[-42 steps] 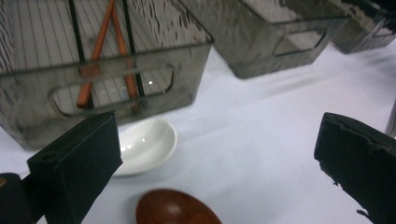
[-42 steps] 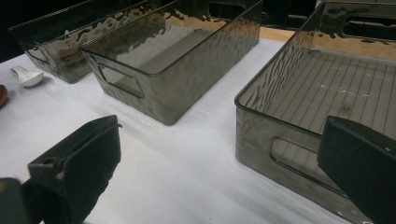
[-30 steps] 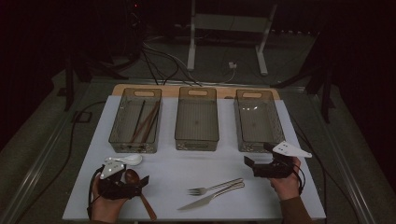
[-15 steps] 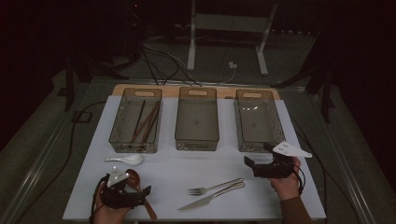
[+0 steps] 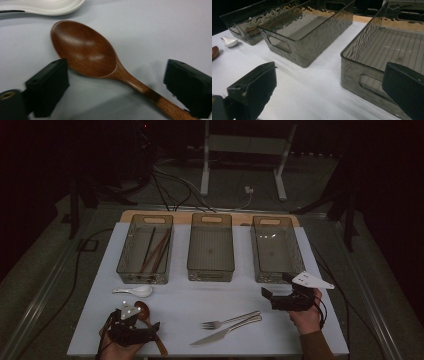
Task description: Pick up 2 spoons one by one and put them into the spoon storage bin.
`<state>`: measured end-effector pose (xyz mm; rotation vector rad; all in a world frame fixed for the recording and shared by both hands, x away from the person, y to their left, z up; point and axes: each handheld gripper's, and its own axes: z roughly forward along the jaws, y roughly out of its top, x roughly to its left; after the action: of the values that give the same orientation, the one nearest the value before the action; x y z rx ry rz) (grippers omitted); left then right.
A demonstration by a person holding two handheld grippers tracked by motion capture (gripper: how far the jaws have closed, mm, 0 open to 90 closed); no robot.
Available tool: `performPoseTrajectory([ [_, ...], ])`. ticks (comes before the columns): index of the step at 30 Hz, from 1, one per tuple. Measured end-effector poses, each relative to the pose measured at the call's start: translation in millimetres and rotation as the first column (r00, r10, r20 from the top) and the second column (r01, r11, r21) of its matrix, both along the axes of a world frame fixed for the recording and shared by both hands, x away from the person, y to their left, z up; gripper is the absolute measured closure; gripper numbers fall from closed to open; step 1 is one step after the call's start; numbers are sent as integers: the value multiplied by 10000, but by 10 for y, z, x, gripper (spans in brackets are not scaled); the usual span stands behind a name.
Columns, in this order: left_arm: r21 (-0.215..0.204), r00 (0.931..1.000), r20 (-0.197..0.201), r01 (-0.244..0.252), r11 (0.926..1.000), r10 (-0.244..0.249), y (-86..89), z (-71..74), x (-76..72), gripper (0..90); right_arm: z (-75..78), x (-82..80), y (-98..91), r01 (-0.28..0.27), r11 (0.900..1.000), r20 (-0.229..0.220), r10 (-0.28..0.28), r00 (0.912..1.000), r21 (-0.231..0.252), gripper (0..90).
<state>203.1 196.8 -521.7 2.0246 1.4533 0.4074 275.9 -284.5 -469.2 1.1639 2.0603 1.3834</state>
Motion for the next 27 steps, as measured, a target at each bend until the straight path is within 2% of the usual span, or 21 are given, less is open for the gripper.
performPoseTrajectory([
  [3, 199, 9997, 80, -220, 9996, 218, 9, 21, -12, 234, 0, 0, 1, -4, 10000, 7, 4, 10000, -7, 0],
  [6, -88, 9998, 47, -182, 9998, 182, 39, 40, -19, 406, 1, 1, 3, -14, 10000, 19, 14, 10000, -14, 0],
  [8, -191, 9999, 41, -96, 9998, 96, 34, 44, -16, 491, -1, 1, 8, -34, 10000, 21, 34, 10000, -29, 0],
  [12, -406, 10000, -9, 63, 9992, -64, 36, 44, 25, 567, -4, 2, 21, -82, 9999, 6, 82, 10000, -68, 0],
  [19, -391, 9999, -134, 45, 9992, -51, 53, 65, 43, 659, -3, 2, 16, -89, 9999, 1, 89, 10000, -52, 0],
  [23, -489, 9998, -163, 83, 9988, -92, 108, 89, 42, 746, -2, 1, 15, -122, 9999, 10, 122, 9999, -43, 0],
  [27, -360, 9999, -71, 104, 9993, -106, 141, 145, 30, 818, -4, 3, 14, -127, 9999, -16, 127, 9999, -31, 0],
])
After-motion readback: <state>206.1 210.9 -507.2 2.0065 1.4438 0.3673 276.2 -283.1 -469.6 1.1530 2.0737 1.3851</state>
